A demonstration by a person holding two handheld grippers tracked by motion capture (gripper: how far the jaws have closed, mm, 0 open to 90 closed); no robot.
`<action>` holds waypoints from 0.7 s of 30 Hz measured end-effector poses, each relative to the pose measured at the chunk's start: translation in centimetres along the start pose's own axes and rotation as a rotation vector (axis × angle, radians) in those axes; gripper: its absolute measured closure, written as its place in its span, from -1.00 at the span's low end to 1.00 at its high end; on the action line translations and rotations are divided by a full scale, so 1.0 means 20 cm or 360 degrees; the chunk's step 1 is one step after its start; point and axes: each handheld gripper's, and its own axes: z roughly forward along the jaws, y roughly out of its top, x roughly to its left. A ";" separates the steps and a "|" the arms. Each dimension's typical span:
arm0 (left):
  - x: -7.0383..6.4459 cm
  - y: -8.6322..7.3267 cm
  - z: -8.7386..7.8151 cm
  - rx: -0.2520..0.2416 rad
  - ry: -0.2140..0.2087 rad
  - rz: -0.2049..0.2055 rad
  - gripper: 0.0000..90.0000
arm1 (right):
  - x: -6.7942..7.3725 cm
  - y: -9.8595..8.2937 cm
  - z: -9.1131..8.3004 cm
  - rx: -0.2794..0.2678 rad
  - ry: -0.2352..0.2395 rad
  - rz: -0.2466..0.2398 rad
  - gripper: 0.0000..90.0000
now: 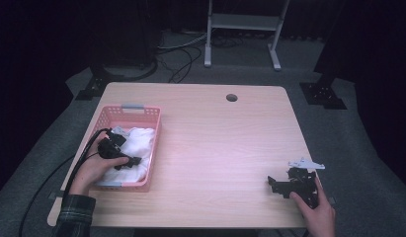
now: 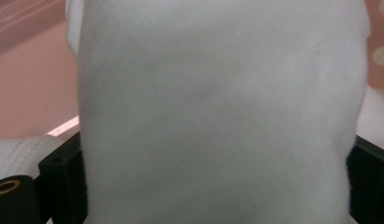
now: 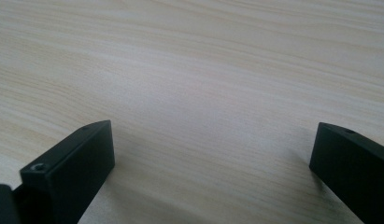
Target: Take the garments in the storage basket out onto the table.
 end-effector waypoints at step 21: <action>-0.01 0.00 -0.02 -0.0022 -0.0024 0.0035 -0.44 | 0.00 0.00 0.00 0.0000 0.0000 0.0000 -1.00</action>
